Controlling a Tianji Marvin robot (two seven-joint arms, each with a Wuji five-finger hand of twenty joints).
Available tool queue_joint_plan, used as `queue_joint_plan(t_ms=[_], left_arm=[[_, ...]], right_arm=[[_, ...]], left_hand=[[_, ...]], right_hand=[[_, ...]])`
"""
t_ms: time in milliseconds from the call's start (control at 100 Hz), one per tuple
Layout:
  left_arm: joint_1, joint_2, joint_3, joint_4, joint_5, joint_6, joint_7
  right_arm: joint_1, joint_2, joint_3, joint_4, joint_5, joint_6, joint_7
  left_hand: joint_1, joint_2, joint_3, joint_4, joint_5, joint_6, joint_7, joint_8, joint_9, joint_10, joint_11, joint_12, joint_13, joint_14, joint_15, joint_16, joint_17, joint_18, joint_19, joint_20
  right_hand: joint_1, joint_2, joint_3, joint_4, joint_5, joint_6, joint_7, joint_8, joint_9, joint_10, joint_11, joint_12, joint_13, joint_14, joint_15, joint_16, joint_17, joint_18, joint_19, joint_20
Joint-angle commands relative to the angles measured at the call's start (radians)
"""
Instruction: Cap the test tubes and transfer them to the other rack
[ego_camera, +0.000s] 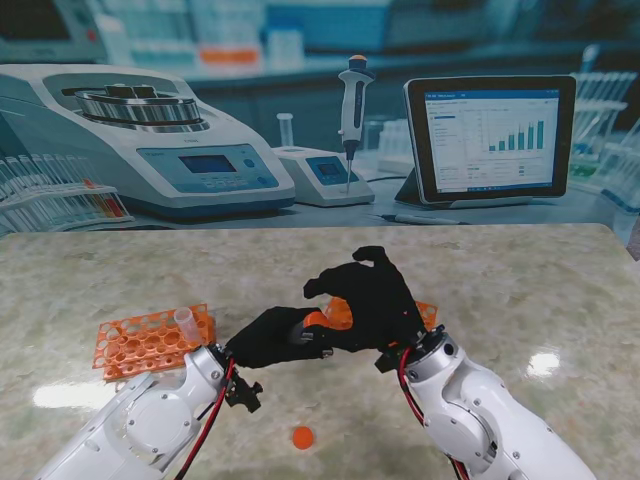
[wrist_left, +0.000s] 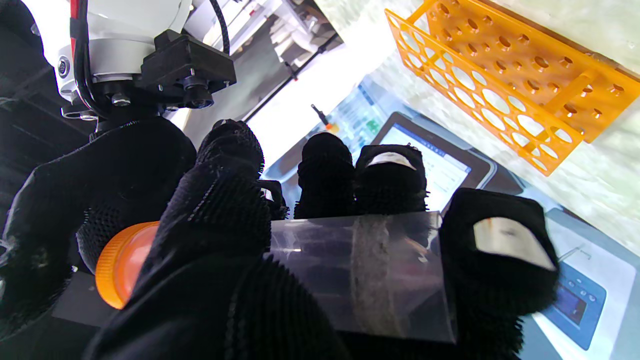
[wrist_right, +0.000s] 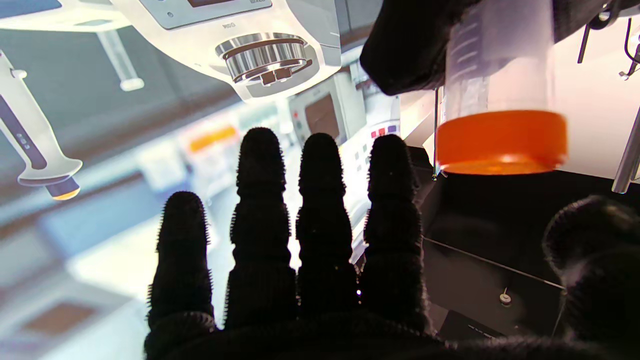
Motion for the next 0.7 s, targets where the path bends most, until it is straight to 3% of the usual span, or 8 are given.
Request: queue_joint_plan(t_ms=[0,270,460,690], left_arm=[[0.002,-0.001,0.001,-0.007,0.002,0.002,-0.005],[-0.004,-0.002,0.007,-0.001,0.000,0.013,-0.006],[-0.008,-0.002,0.009,0.002,-0.002,0.014,-0.007],[-0.011,-0.002,0.010,0.004,-0.004,0.016,-0.008]], right_arm=[[-0.018,0.003,0.008,-0.012,-0.012,-0.004,-0.015],[-0.053,0.013,0.039,-0.016,-0.077,-0.017,-0.084],[-0.063,0.018,0.048,-0.015,-0.101,-0.026,-0.114],[-0.064,0.019,0.047,-0.008,-0.110,-0.027,-0.127]], left_hand=[[0.024,0.054,0.013,0.004,0.020,-0.049,0.018,0.032,0.006,-0.035,-0.005,-0.002,0.005,-0.010,0.037,0.016,0.028,-0.064,0.088,-0.007],[0.025,0.053,0.014,0.005,0.021,-0.049,0.018,0.031,0.007,-0.034,-0.005,-0.001,0.005,-0.009,0.037,0.016,0.029,-0.064,0.089,-0.007],[0.024,0.054,0.014,0.005,0.021,-0.049,0.018,0.031,0.006,-0.034,-0.005,-0.001,0.005,-0.009,0.037,0.016,0.029,-0.064,0.090,-0.007],[0.025,0.053,0.015,0.005,0.021,-0.048,0.018,0.031,0.006,-0.034,-0.005,-0.001,0.005,-0.009,0.037,0.015,0.029,-0.064,0.090,-0.007]], right_hand=[[0.013,-0.020,-0.004,0.022,-0.036,0.021,-0.006,-0.006,-0.024,0.014,-0.010,-0.012,-0.011,-0.004,-0.061,-0.014,-0.024,0.031,-0.020,0.000],[0.181,-0.177,-0.044,0.030,-0.060,0.046,0.017,0.033,-0.052,0.013,0.043,0.039,-0.009,-0.010,-0.048,-0.001,-0.020,0.037,-0.020,0.013],[0.214,-0.259,-0.011,0.037,-0.057,0.043,0.029,0.069,-0.060,0.008,0.067,0.074,-0.004,-0.015,-0.040,0.011,-0.019,0.037,-0.020,0.020],[0.246,-0.293,0.003,0.036,-0.060,0.044,0.032,0.087,-0.068,0.008,0.079,0.091,-0.005,-0.016,-0.037,0.018,-0.019,0.037,-0.021,0.024]])
